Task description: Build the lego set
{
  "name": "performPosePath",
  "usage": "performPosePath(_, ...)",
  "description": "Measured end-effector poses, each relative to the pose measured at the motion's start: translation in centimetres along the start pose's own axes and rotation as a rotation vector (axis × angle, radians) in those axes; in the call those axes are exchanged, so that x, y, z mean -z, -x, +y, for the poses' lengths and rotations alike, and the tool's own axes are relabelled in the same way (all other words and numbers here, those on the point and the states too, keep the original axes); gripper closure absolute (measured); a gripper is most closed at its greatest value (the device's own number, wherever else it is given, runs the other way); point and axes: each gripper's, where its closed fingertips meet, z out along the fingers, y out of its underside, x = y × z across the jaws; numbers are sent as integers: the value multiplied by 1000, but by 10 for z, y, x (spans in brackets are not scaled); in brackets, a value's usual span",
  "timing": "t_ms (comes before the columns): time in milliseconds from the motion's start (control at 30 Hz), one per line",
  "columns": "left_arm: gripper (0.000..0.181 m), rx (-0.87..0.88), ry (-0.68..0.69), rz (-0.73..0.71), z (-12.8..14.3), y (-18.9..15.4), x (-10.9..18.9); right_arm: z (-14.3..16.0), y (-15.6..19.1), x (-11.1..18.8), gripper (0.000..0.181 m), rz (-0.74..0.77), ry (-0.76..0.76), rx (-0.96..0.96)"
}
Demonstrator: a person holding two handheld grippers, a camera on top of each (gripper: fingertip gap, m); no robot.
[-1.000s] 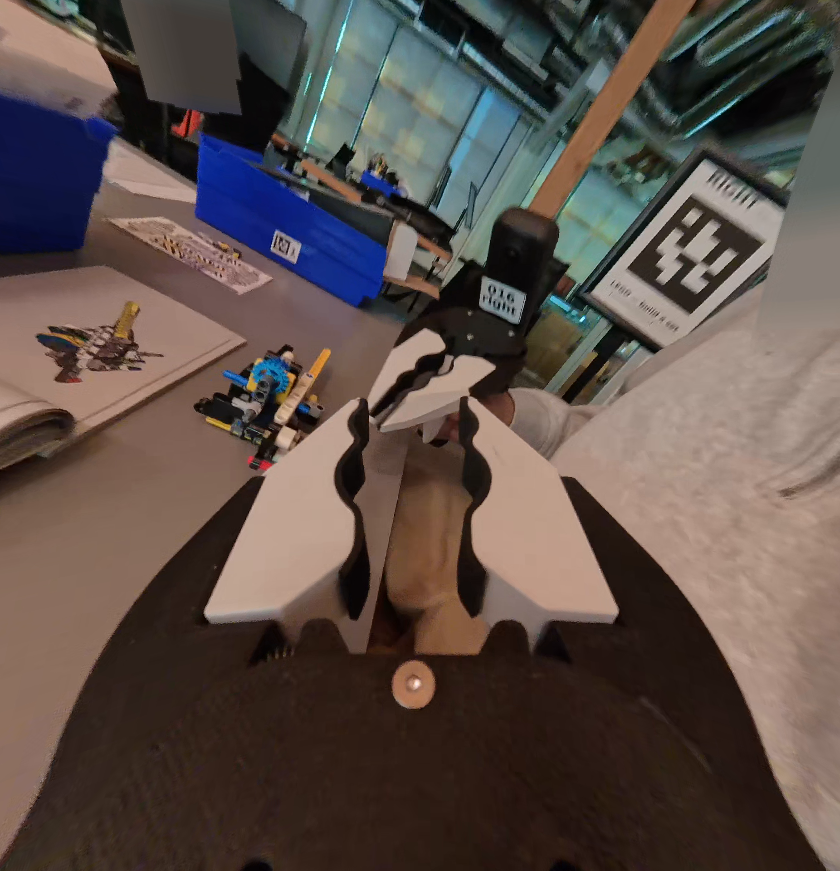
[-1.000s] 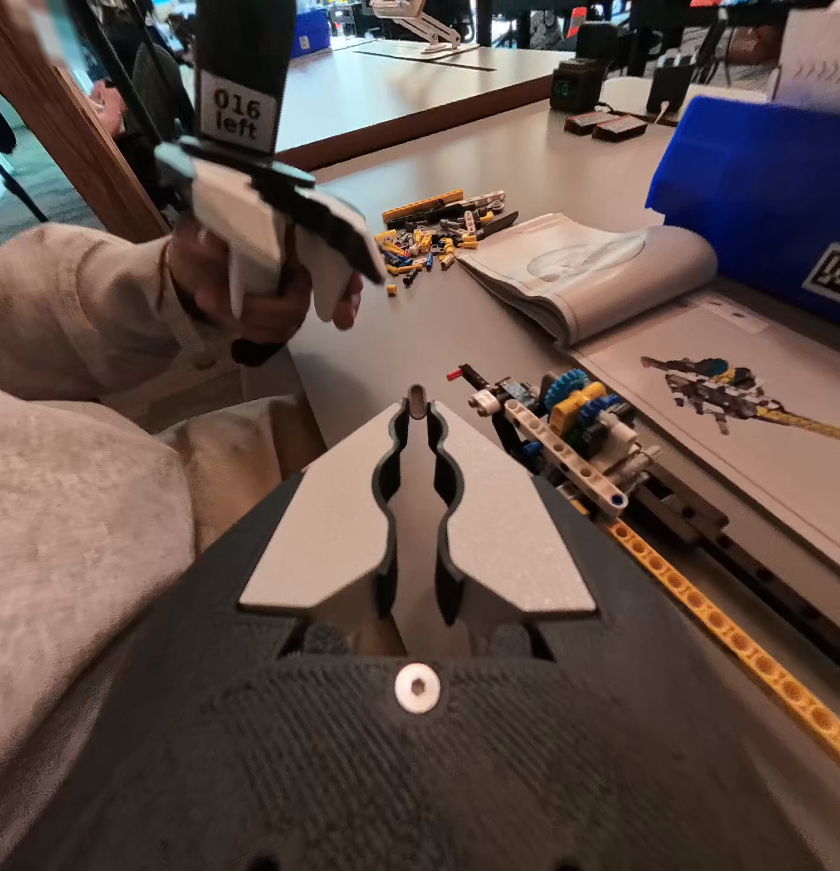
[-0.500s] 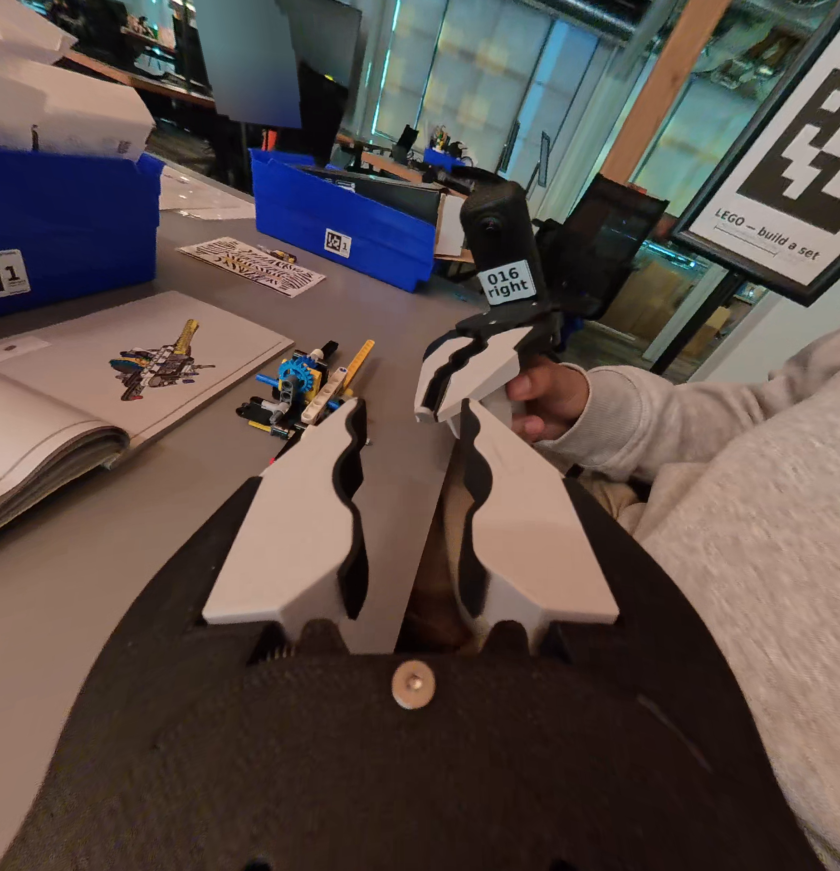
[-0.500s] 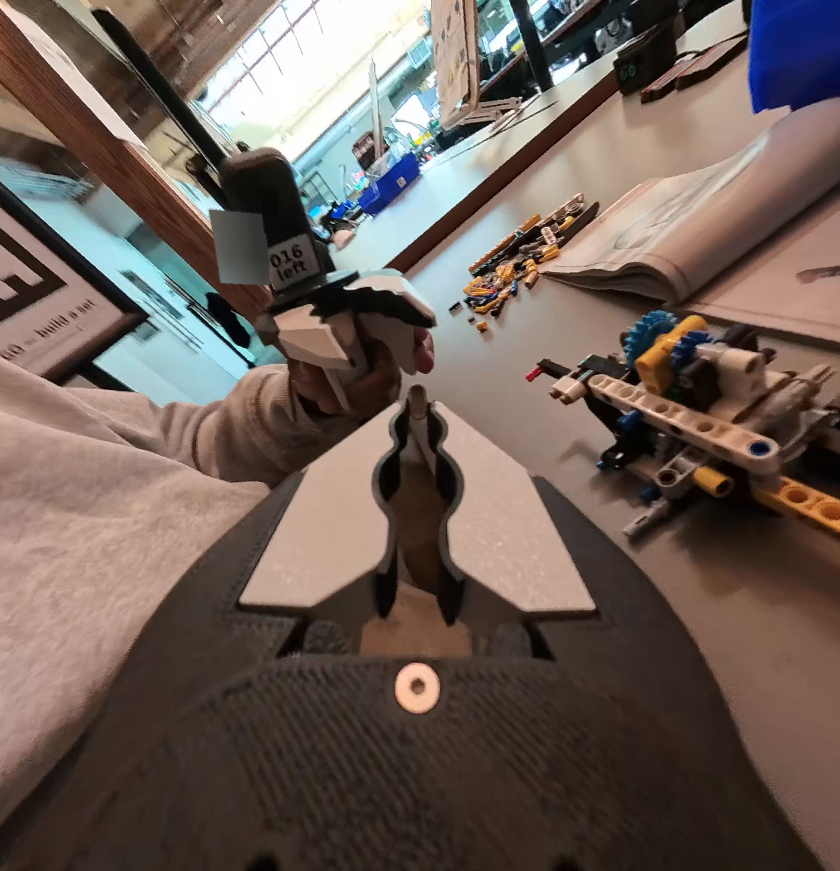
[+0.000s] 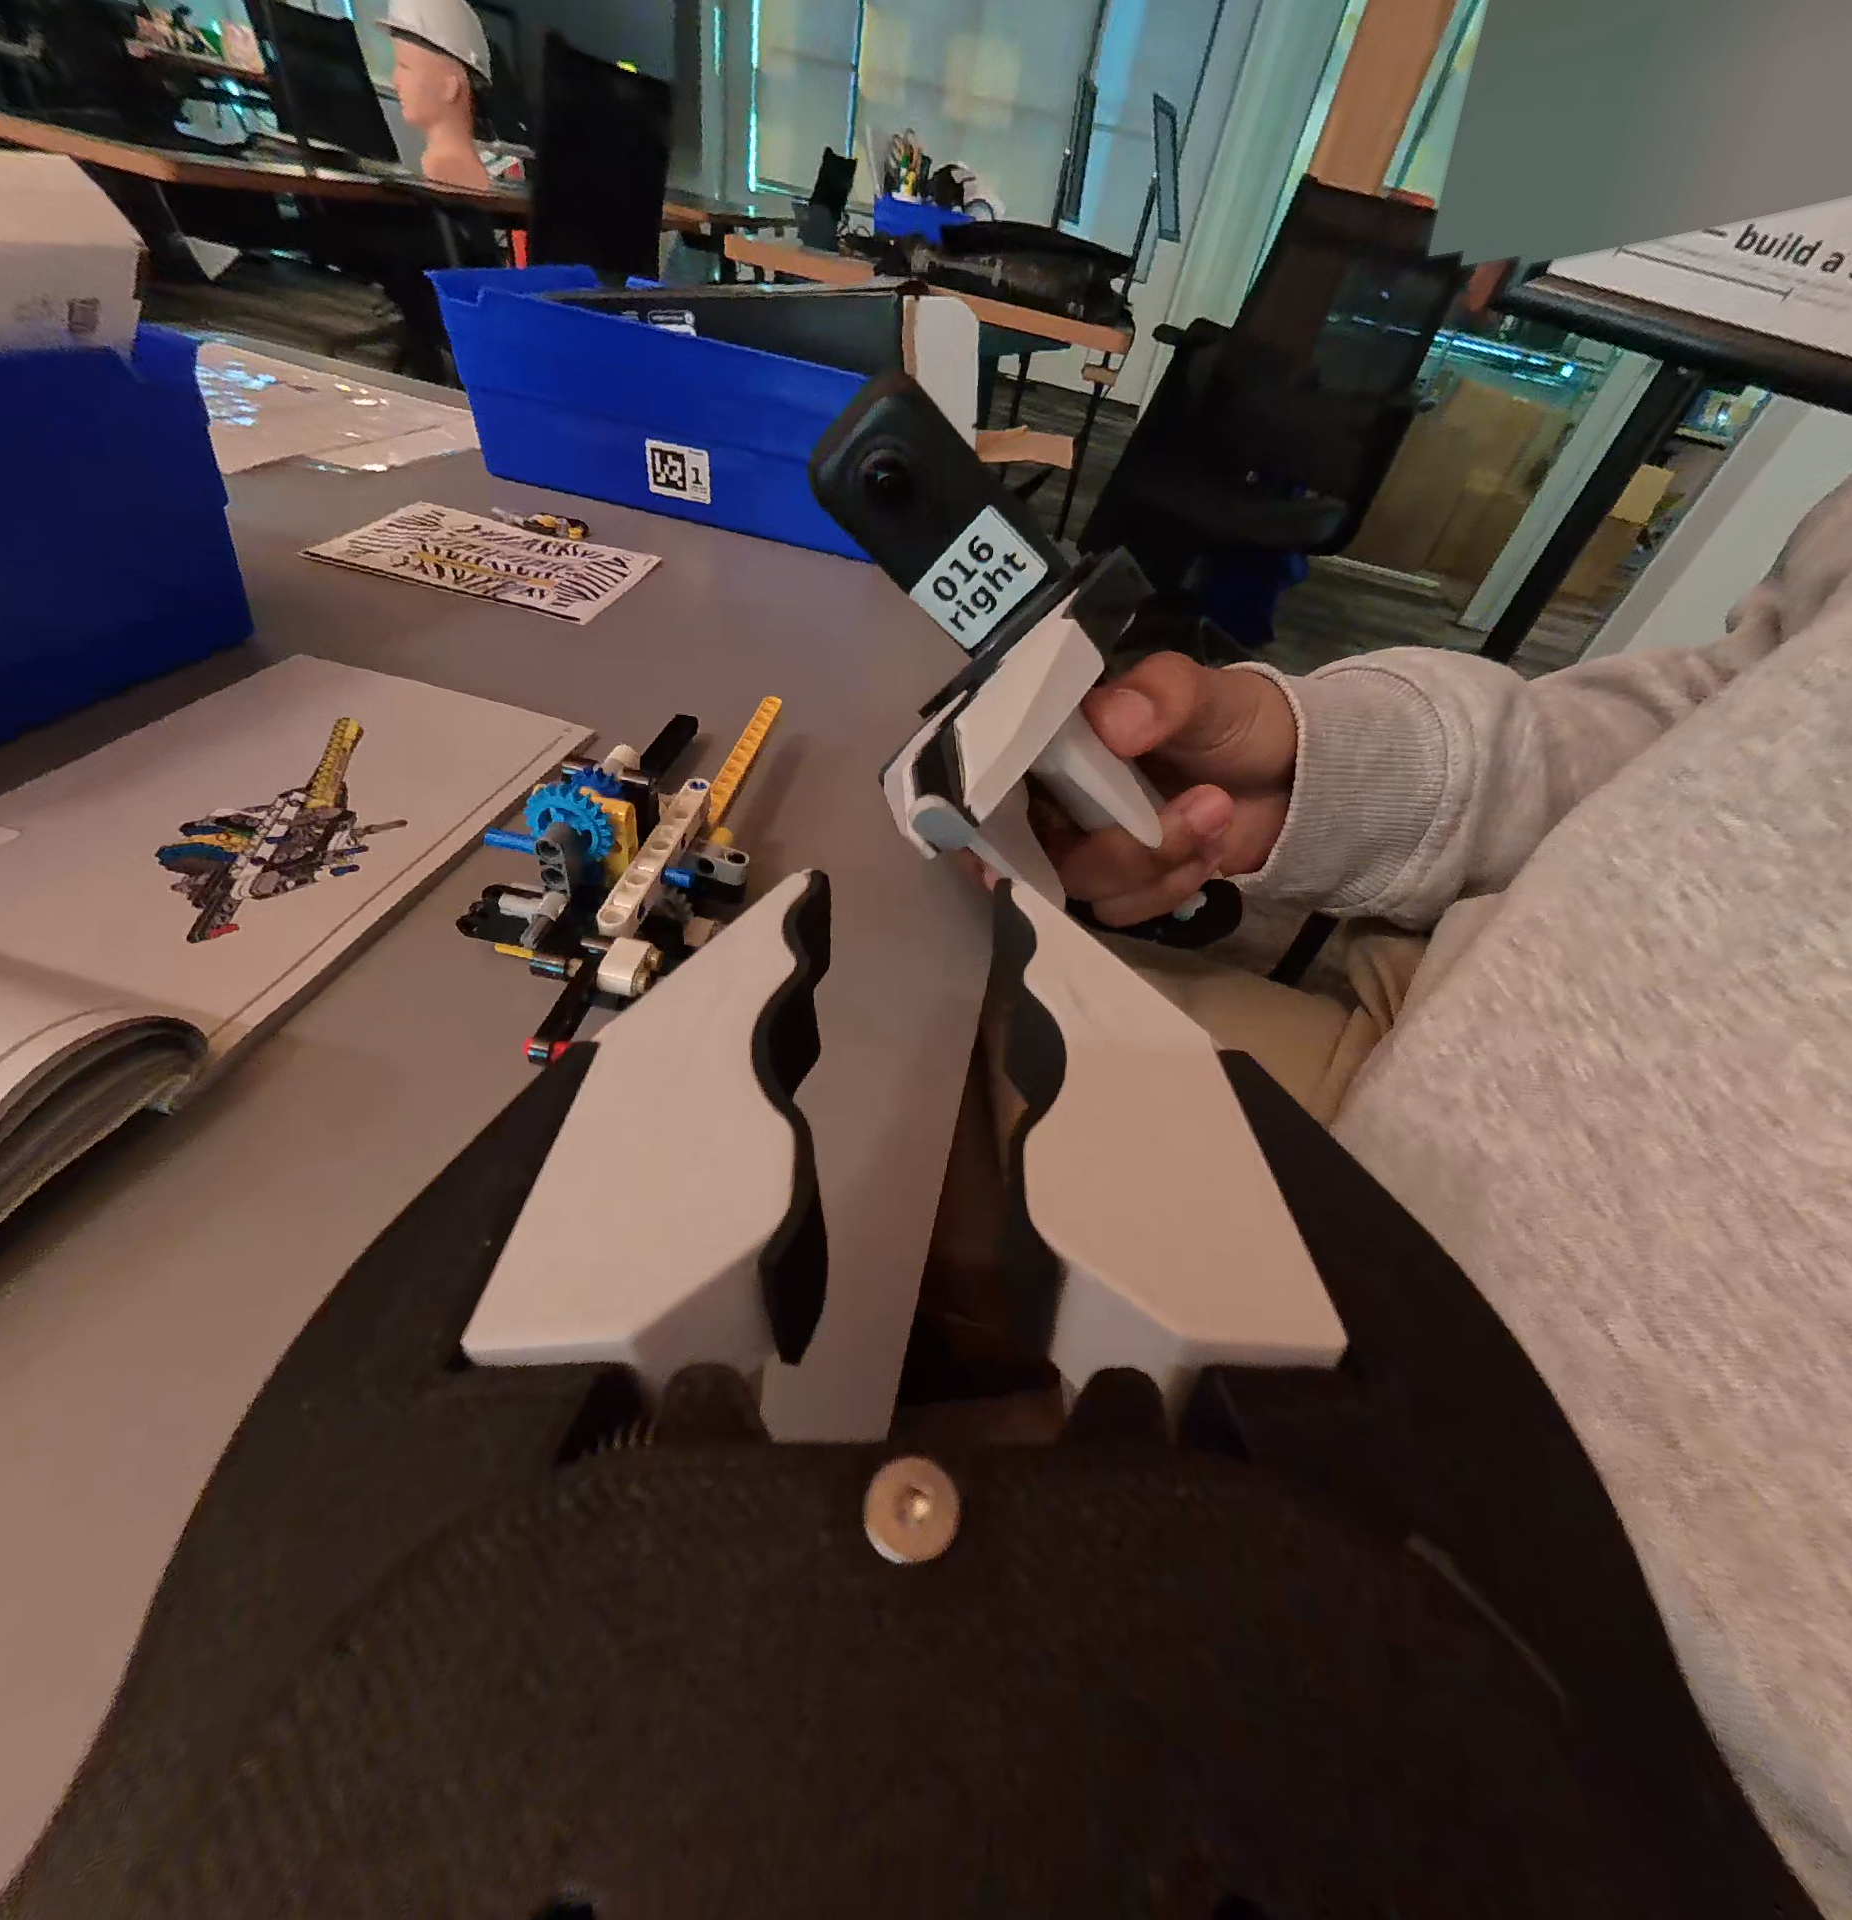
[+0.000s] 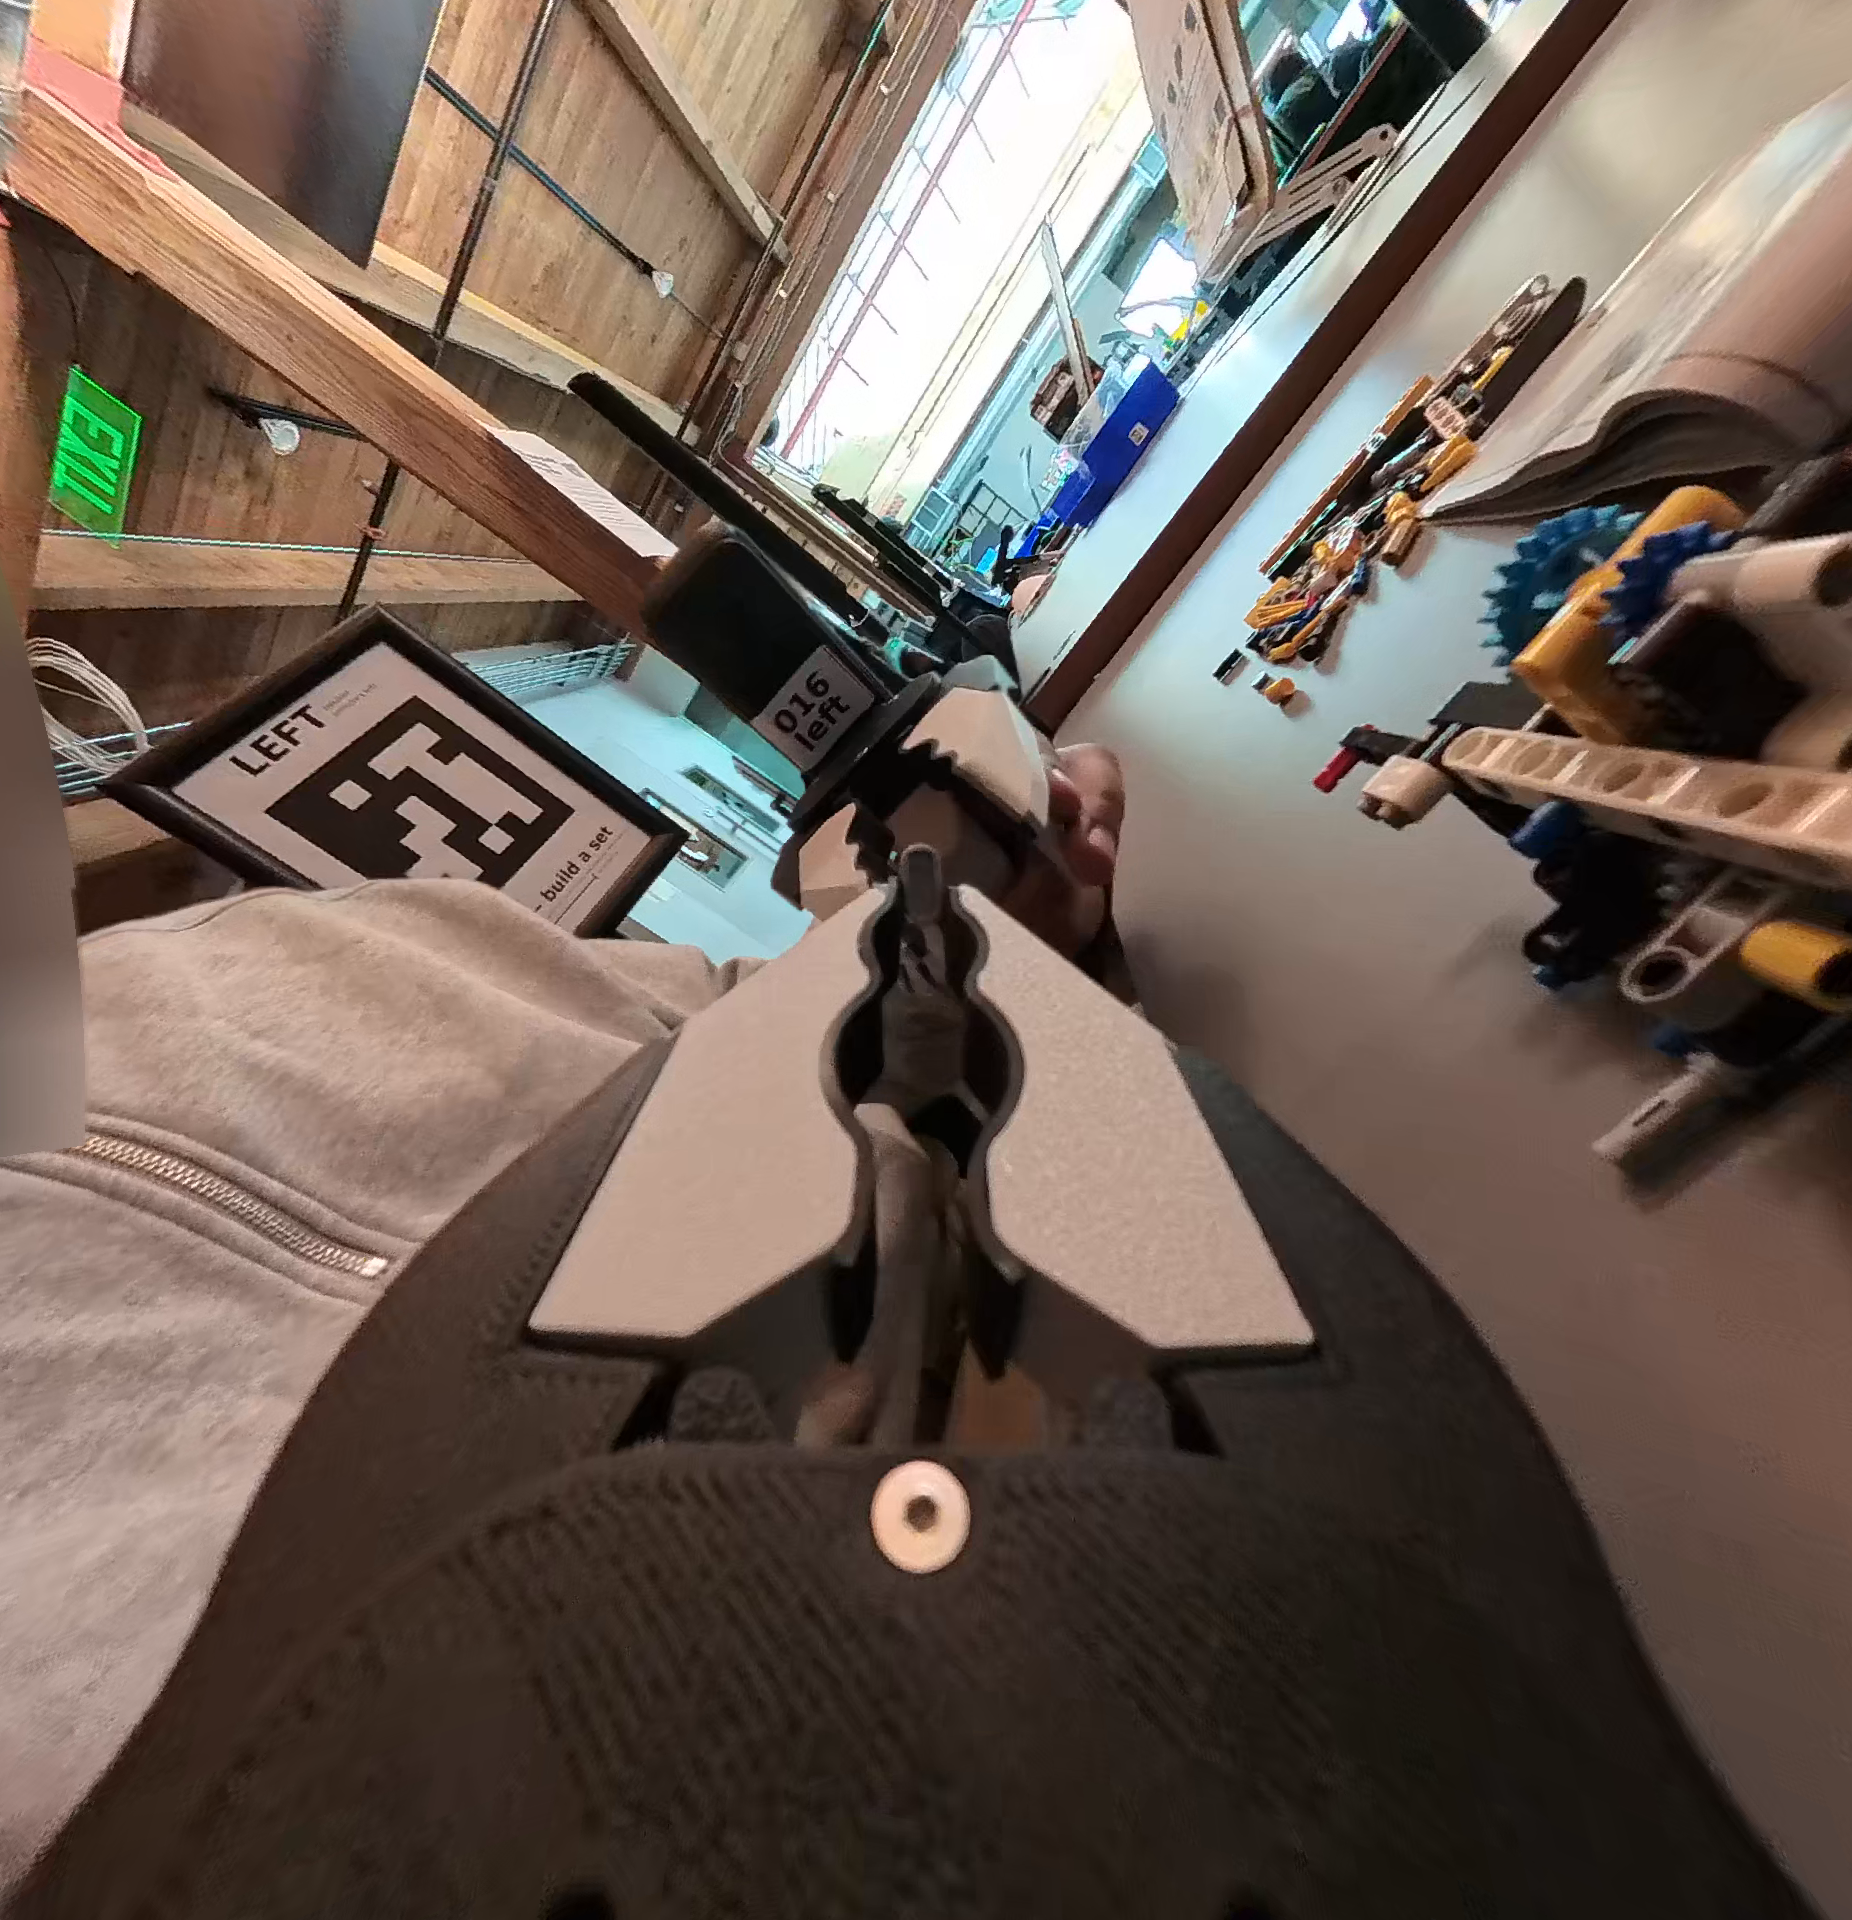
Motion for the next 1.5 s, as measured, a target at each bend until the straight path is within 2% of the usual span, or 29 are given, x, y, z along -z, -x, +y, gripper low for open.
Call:
performPosePath(167,158,-21,-36,-19,-7,5,-3,2,-1,0,176,-4,8,-12)
performPosePath(367,156,21,-36,51,-6,4,-9,-2,-8,6,176,28,-16,-14)
performPosePath(500,157,17,-41,49,-7,4,-8,-2,-13,6,176,45,-13,-21)
performPosePath(700,148,8,-45,52,-7,3,-6,-4,-17,4,176,36,-30,-52)
performPosePath(1033,147,-22,-32,51,-5,1,-7,-2,-24,4,176,76,-11,-53)
performPosePath(1500,159,-24,-35,53,-5,0,-6,4,-21,2,176,70,20,-54)
